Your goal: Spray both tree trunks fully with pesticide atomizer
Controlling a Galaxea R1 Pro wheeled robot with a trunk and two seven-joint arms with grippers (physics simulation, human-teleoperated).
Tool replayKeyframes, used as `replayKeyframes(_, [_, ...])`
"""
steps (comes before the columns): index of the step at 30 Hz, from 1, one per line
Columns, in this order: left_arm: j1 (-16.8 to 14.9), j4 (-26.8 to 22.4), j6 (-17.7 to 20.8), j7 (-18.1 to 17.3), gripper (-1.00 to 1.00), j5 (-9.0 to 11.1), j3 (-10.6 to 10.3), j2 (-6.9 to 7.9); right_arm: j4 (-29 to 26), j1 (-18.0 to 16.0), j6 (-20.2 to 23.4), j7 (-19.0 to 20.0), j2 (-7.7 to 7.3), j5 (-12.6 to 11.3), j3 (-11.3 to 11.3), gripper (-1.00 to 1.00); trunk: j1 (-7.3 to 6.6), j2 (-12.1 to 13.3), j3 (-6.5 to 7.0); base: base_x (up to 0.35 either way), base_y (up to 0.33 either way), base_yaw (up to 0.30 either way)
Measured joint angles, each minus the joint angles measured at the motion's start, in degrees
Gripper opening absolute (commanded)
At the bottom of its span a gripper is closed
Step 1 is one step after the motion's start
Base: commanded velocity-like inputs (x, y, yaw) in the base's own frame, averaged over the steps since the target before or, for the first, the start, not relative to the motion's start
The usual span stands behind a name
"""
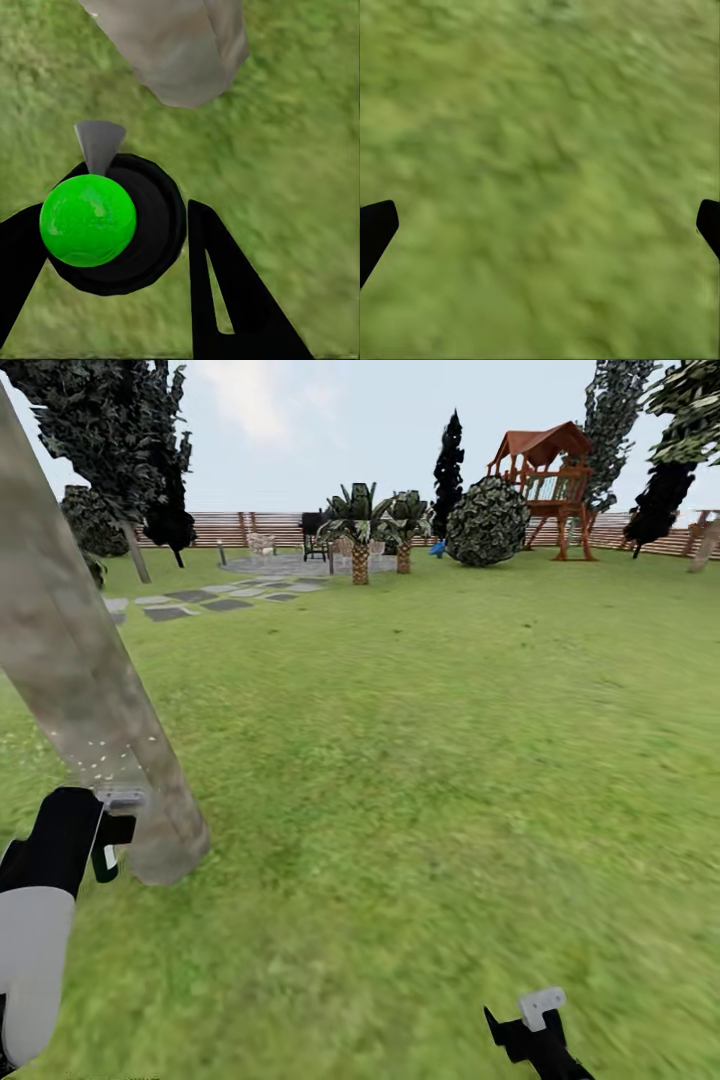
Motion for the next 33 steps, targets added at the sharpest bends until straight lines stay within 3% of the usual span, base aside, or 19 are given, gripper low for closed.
replayKeyframes(6, [2.7,0.2,-0.3,0.0,-1.00,0.1,0.7,0.07,0.0,0.0,0.0,0.0,0.00,0.0,0.0,1.00,0.00,0.0,0.00,0.156,-0.246,0.269])
replayKeyframes(14, [5.7,0.0,-0.6,0.3,-1.00,0.4,0.9,0.16,0.0,0.0,0.0,0.0,0.00,0.0,0.0,1.00,0.00,0.0,0.00,0.169,-0.244,0.084])
replayKeyframes(20, [6.0,-0.6,-0.7,0.5,-1.00,0.4,1.0,0.13,0.0,0.0,0.0,0.0,0.00,0.0,0.0,1.00,-0.01,0.0,0.00,0.200,-0.232,0.267])
replayKeyframes(22, [6.2,-0.5,-1.2,0.5,-1.00,0.1,2.8,0.50,0.0,0.0,0.0,0.0,0.00,0.0,0.0,1.00,-0.01,0.0,0.00,0.203,-0.231,0.276])
replayKeyframes(24, [6.3,-0.1,-5.9,0.5,-1.00,-0.2,8.1,0.92,0.0,0.0,0.0,0.0,0.04,0.0,0.0,1.00,-0.01,0.0,0.00,0.203,-0.231,0.225])
replayKeyframes(25, [6.3,0.1,-7.5,0.5,-1.00,0.0,9.6,0.87,0.0,0.0,0.0,0.0,0.06,0.0,0.0,1.00,-0.01,0.0,0.00,0.203,-0.231,0.092])
replayKeyframes(31, [8.8,6.1,-10.7,0.5,-1.00,0.2,10.9,0.15,0.0,0.0,0.0,0.0,0.08,0.1,0.1,1.00,0.00,0.0,0.00,0.182,-0.236,0.013])
replayKeyframes(32, [8.8,7.5,-12.1,0.5,-1.00,0.3,10.9,0.14,0.0,0.0,0.0,0.0,0.08,0.1,0.1,1.00,0.00,0.0,0.00,0.146,-0.253,0.000])
replayKeyframes(33, [8.8,10.2,-16.0,0.5,-1.00,0.4,11.1,0.15,0.0,0.0,0.0,0.0,0.03,0.1,0.0,1.00,0.00,0.0,0.00,0.147,-0.253,0.000])
